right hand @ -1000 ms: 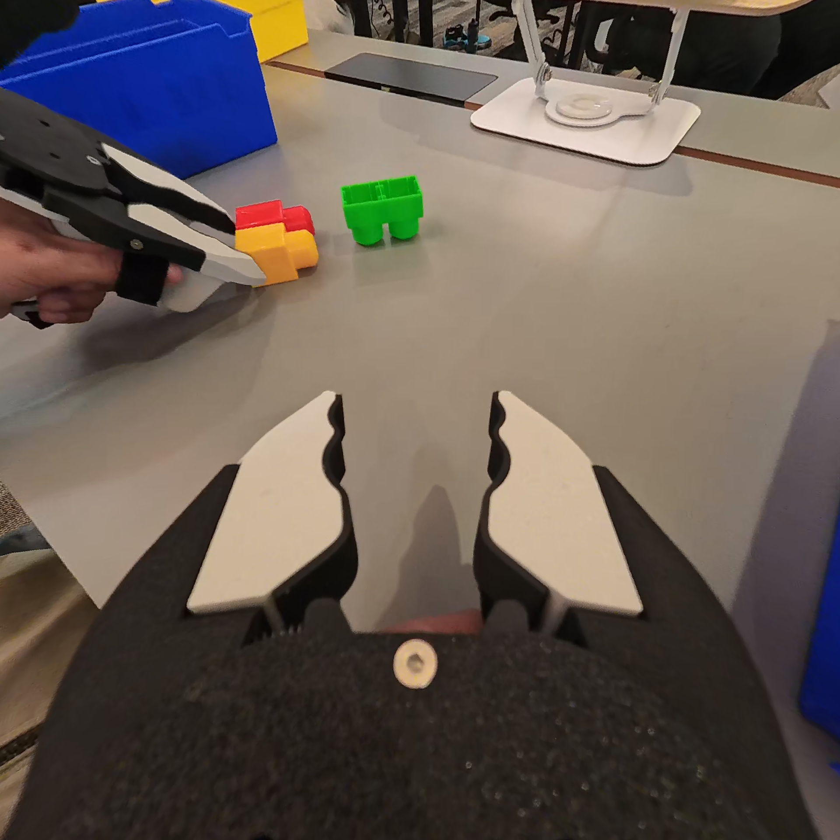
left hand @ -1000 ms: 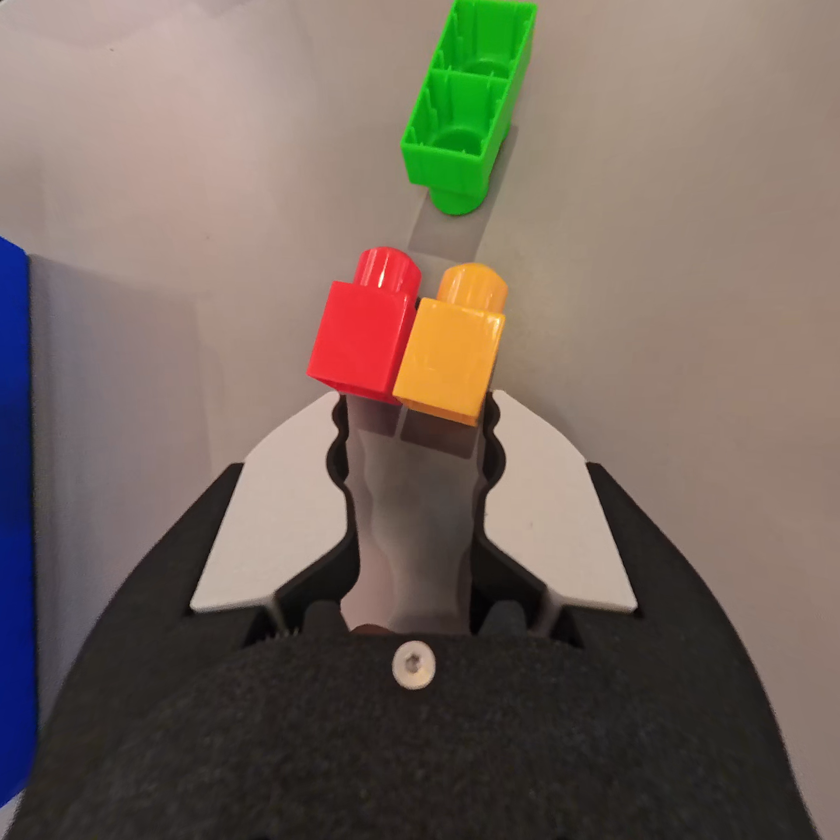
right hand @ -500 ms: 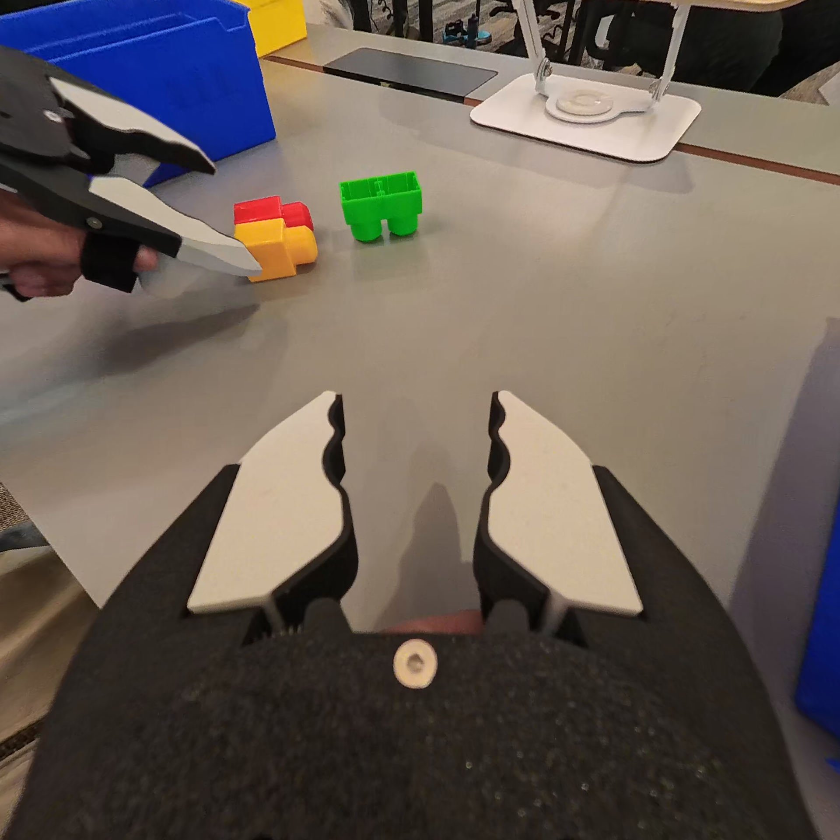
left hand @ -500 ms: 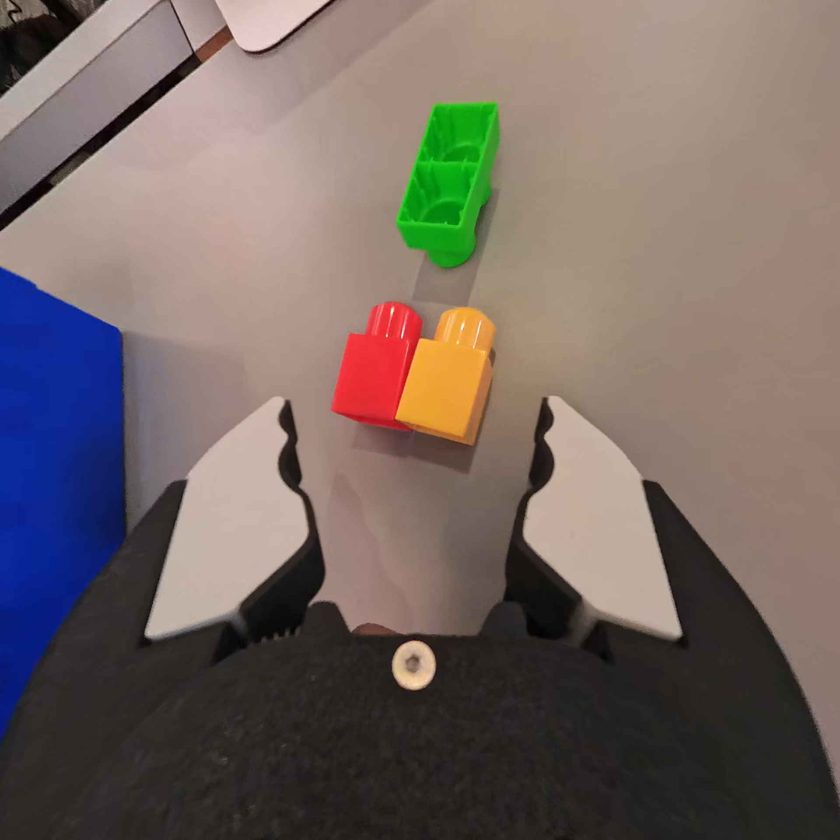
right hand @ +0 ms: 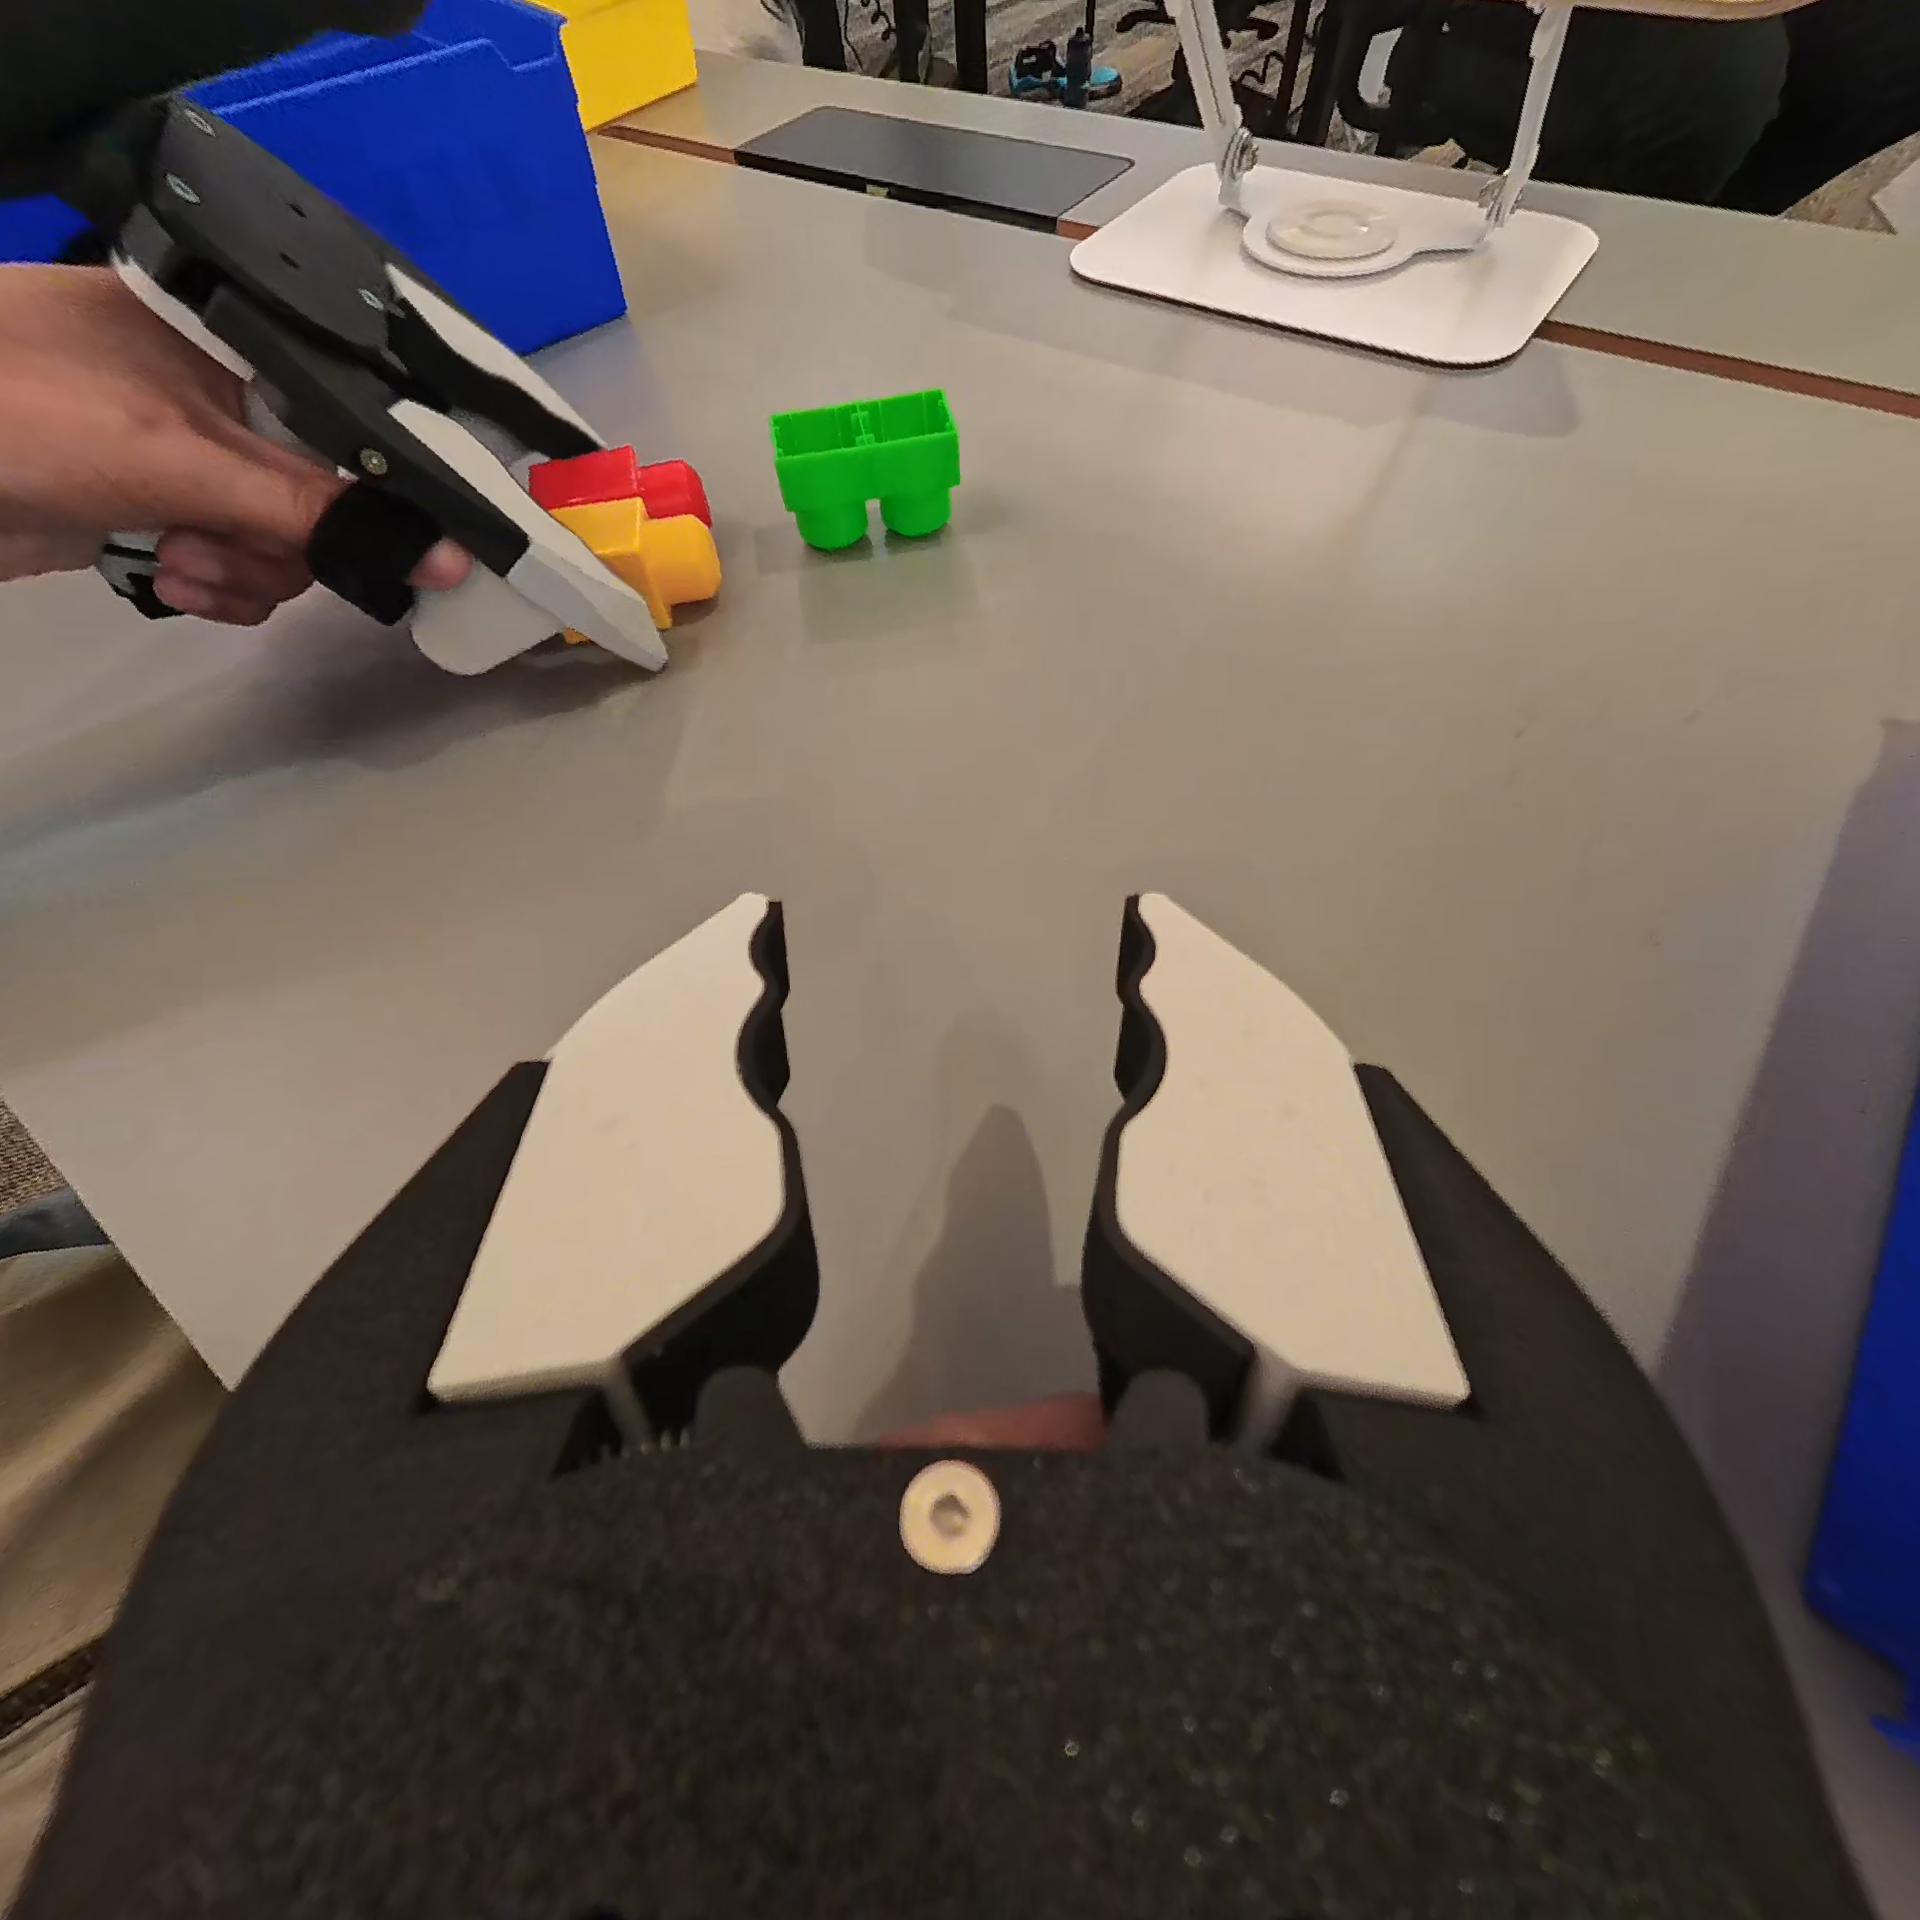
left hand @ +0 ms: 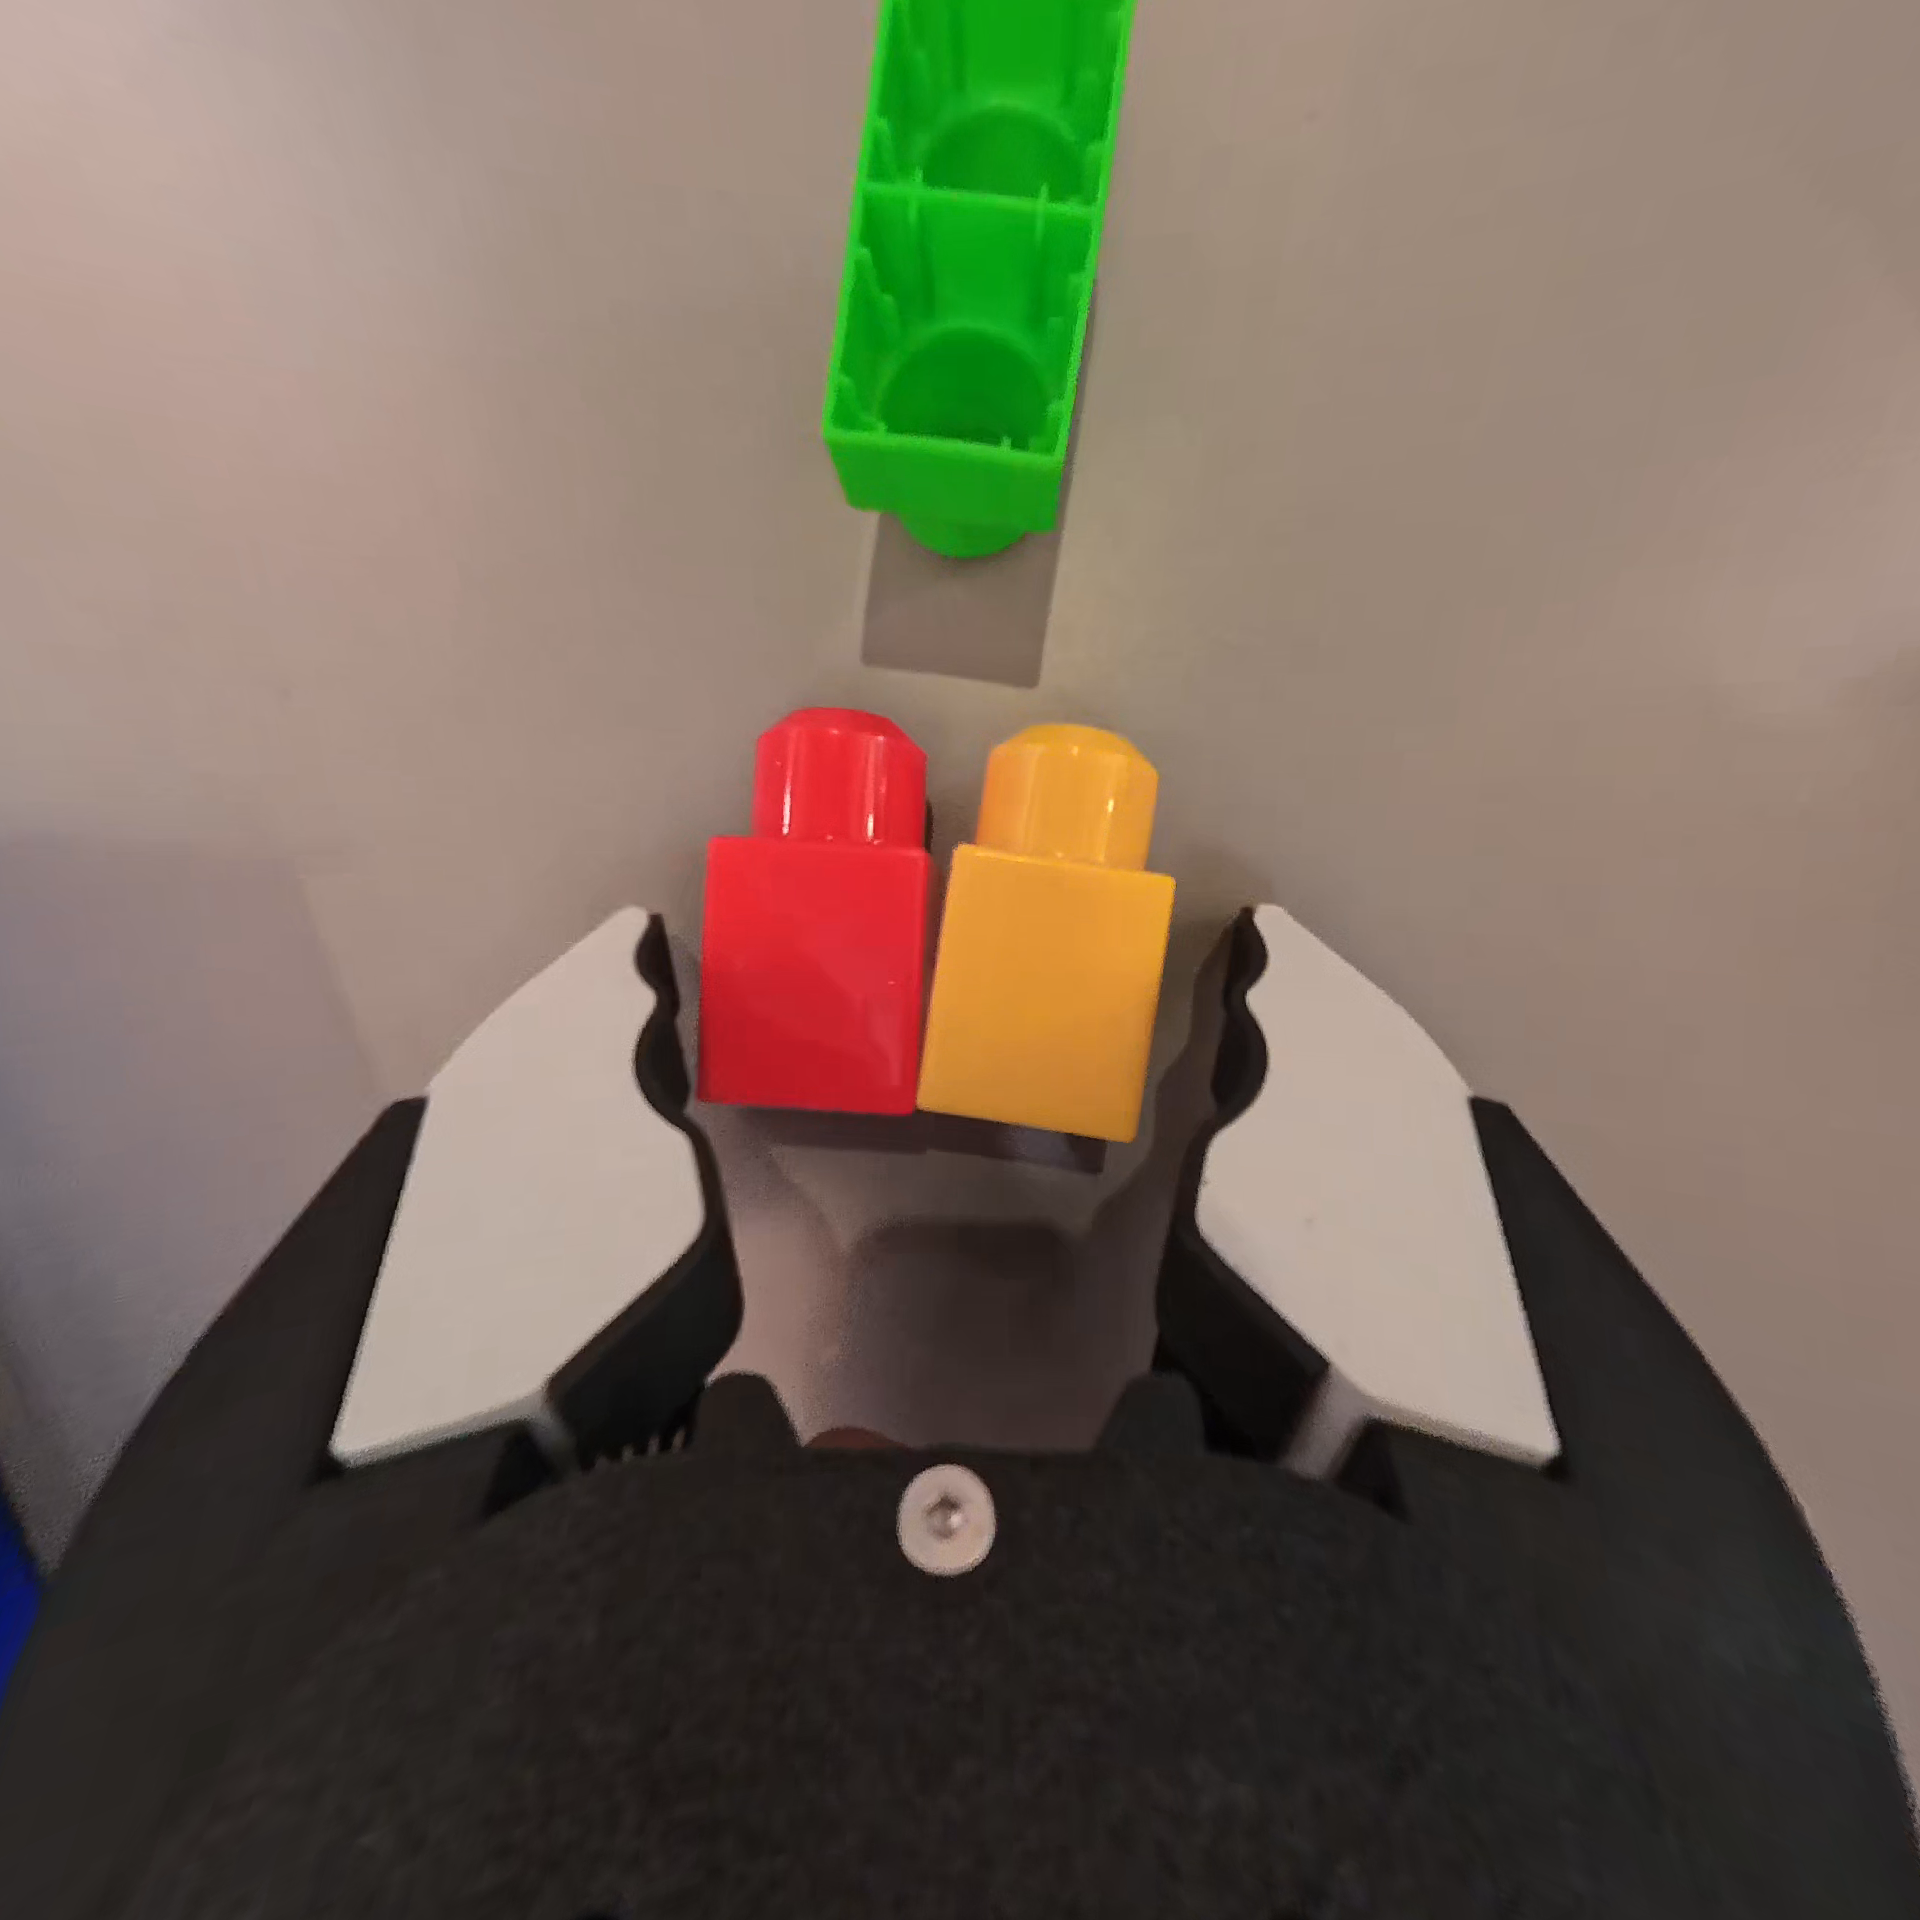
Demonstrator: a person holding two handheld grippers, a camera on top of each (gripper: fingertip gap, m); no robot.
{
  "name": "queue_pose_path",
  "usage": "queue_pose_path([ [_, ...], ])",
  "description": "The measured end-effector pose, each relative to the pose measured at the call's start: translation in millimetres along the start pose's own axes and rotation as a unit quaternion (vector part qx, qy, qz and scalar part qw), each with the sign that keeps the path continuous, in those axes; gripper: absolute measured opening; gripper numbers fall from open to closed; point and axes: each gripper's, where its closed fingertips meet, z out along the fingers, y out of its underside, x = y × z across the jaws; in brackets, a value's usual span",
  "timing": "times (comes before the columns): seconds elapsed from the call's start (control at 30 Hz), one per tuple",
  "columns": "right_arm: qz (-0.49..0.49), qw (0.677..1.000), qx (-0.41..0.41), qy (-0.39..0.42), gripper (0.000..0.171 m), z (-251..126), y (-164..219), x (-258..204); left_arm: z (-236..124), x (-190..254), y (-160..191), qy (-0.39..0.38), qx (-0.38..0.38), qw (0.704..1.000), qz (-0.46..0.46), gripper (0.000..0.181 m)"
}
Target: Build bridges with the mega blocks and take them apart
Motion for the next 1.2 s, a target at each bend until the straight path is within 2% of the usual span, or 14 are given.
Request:
queue_pose_path([
  [0.3,-0.001,1.000,-0.002,-0.003,0.061,0.8,1.2,-1.6,1.4,2.9,-1.8,0.011,0.012,1.000,0.003,0.099],
  [0.57,-0.002,1.000,-0.001,-0.001,0.061,-0.5,0.4,-1.4,1.7,4.8,-2.9,0.021,0.007,1.000,0.007,0.091],
  [0.8,-0.001,1.000,-0.001,-0.002,0.061,-0.9,0.1,-1.2,0.2,-1.1,2.3,0.020,0.004,1.000,0.002,0.098],
  [1.2,-0.002,1.000,-0.002,-0.003,0.061,-0.5,0.4,-2.1,0.6,-4.1,0.5,0.028,0.007,1.000,0.010,0.094],
])
